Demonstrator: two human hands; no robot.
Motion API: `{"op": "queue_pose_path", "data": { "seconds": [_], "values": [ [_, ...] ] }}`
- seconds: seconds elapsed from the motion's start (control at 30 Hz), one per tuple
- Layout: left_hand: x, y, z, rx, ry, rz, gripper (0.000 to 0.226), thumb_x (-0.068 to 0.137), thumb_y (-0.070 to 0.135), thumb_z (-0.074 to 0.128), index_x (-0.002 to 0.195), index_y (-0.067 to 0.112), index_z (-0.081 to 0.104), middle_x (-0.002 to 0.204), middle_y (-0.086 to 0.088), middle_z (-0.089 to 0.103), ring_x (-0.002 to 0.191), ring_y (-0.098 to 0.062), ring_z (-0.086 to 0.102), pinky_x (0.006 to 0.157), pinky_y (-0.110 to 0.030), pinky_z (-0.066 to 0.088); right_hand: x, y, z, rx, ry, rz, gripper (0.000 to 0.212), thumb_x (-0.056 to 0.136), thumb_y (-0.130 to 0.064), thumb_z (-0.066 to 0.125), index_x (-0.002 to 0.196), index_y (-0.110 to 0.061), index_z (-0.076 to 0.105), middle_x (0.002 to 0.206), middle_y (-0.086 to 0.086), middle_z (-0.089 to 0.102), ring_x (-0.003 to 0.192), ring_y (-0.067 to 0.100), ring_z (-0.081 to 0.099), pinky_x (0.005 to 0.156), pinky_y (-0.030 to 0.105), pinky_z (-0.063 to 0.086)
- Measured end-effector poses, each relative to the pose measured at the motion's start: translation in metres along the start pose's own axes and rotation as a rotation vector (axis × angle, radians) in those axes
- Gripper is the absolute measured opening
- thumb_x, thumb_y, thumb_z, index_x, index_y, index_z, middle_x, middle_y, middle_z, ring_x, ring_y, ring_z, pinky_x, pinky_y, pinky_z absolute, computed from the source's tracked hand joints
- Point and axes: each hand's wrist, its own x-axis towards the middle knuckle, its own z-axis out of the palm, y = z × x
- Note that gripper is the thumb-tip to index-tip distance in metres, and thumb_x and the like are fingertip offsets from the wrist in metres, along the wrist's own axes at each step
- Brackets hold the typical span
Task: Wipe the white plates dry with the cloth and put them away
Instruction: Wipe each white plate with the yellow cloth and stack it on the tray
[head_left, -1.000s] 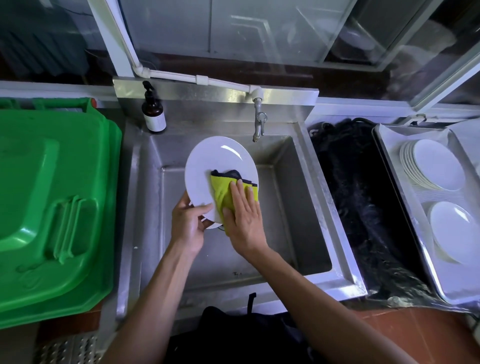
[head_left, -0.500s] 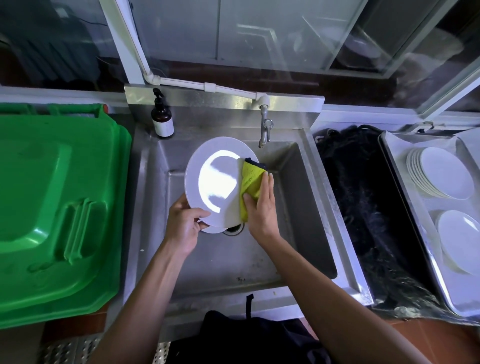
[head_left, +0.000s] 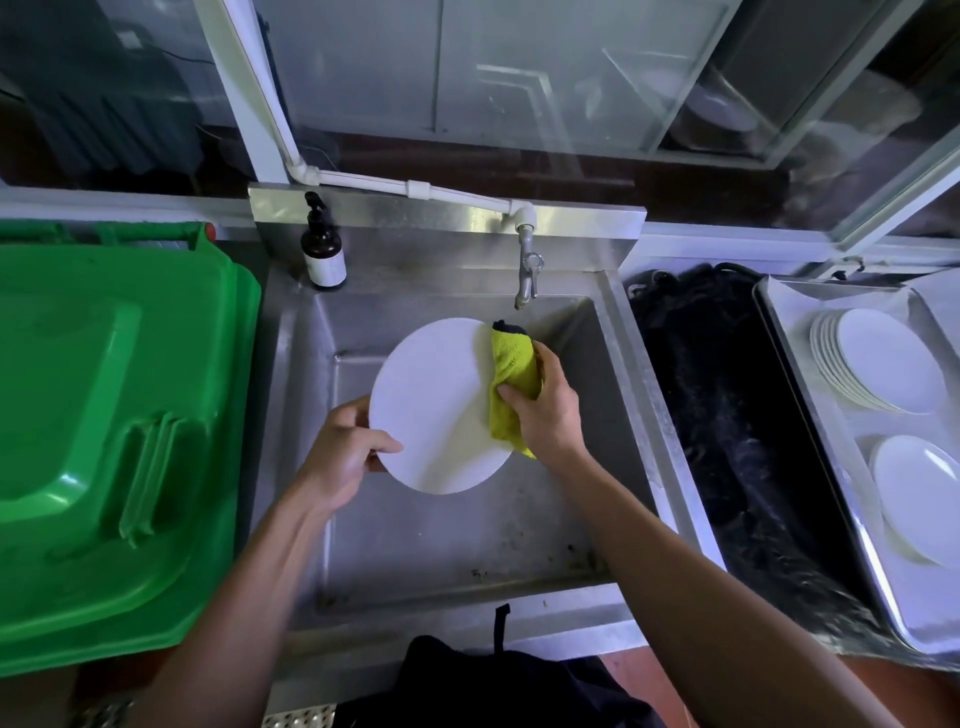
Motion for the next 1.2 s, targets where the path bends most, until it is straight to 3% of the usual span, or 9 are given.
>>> {"op": "queue_pose_path", "data": {
  "seconds": [0.1,0.2,0.27,0.47,0.63,0.73,0.93,1.07,1.2],
  "values": [
    [0.005,0.007,-0.003,0.133,-0.078,-0.008,0.044,0.058,0.004,0.063,0.092,0.028,0.078,0.092,0.0,0.077,0.077,-0.016,0.073,0.055,-0.031,0.056,0.007,-0.002,-0.007,-0.075,-0.039,-0.039,0.064,0.084,-0.018,0.078,0.141,-0.027,0.051,0.114,-0.013,0.063,0.103,0.004,0.058,0.09,0.02,0.045],
    [0.009,0.014,-0.003,0.213,-0.094,-0.007,0.046,0.057,0.005,0.063,0.091,0.032,0.078,0.09,0.003,0.077,0.076,-0.013,0.074,0.055,-0.029,0.055,0.01,-0.004,-0.013,-0.115,-0.063,-0.103,0.061,0.079,-0.015,0.08,0.133,-0.029,0.056,0.103,-0.029,0.061,0.095,-0.019,0.054,0.077,0.0,0.039],
    [0.011,0.019,-0.001,0.266,-0.109,0.001,0.047,0.057,0.005,0.063,0.09,0.035,0.078,0.089,0.005,0.077,0.075,-0.012,0.074,0.054,-0.028,0.055,0.011,-0.006,-0.016,-0.123,-0.07,-0.125,0.062,0.078,-0.014,0.08,0.134,-0.03,0.056,0.105,-0.026,0.063,0.094,-0.02,0.054,0.076,-0.003,0.037],
    [0.021,0.029,0.012,0.449,-0.181,0.004,0.069,0.073,-0.015,0.057,0.087,0.049,0.077,0.076,0.011,0.074,0.065,-0.004,0.067,0.05,-0.023,0.05,0.012,-0.014,-0.017,-0.211,-0.129,-0.209,0.058,0.074,-0.009,0.077,0.125,-0.029,0.057,0.106,-0.003,0.066,0.096,0.015,0.058,0.075,0.022,0.046],
    [0.026,0.023,0.021,0.508,-0.093,0.023,0.077,0.075,-0.019,0.053,0.083,0.055,0.075,0.097,0.005,0.078,0.092,-0.021,0.07,0.079,-0.043,0.058,0.005,-0.01,-0.018,-0.26,-0.05,-0.28,0.053,0.074,-0.003,0.074,0.125,-0.016,0.061,0.114,0.004,0.065,0.105,0.025,0.058,0.087,0.037,0.049],
    [0.027,0.016,0.029,0.509,-0.036,0.064,0.076,0.075,-0.017,0.053,0.082,0.056,0.075,0.091,0.02,0.077,0.095,-0.015,0.068,0.079,-0.032,0.054,-0.003,-0.006,-0.017,-0.288,0.02,-0.352,0.048,0.076,-0.001,0.069,0.123,-0.009,0.061,0.115,0.005,0.062,0.107,0.026,0.054,0.089,0.042,0.048],
    [0.022,-0.005,0.039,0.234,0.169,0.055,0.06,0.076,-0.01,0.055,0.118,0.027,0.076,0.107,0.012,0.077,0.098,-0.01,0.069,0.085,-0.031,0.052,-0.015,-0.001,-0.024,-0.36,0.154,-0.46,0.049,0.073,0.006,0.062,0.12,-0.005,0.059,0.113,0.007,0.06,0.103,0.029,0.05,0.085,0.048,0.044],
    [0.012,-0.026,0.033,-0.096,0.073,-0.382,0.026,0.086,0.03,0.062,0.108,0.018,0.068,0.116,-0.005,0.074,0.093,-0.018,0.074,0.071,-0.032,0.045,-0.017,0.001,-0.029,-0.375,0.232,-0.482,0.053,0.068,0.012,0.064,0.118,-0.004,0.06,0.113,0.007,0.06,0.102,0.029,0.051,0.084,0.045,0.042],
    [0.015,-0.037,0.04,-0.487,-0.056,-0.472,0.065,0.096,0.057,0.054,0.123,-0.001,0.059,0.127,-0.024,0.068,0.116,-0.043,0.067,0.104,-0.057,0.047,-0.021,0.004,-0.026,-0.409,0.263,-0.522,0.053,0.066,0.015,0.067,0.115,-0.005,0.061,0.114,0.007,0.061,0.104,0.028,0.051,0.086,0.045,0.043]
  ]
}}
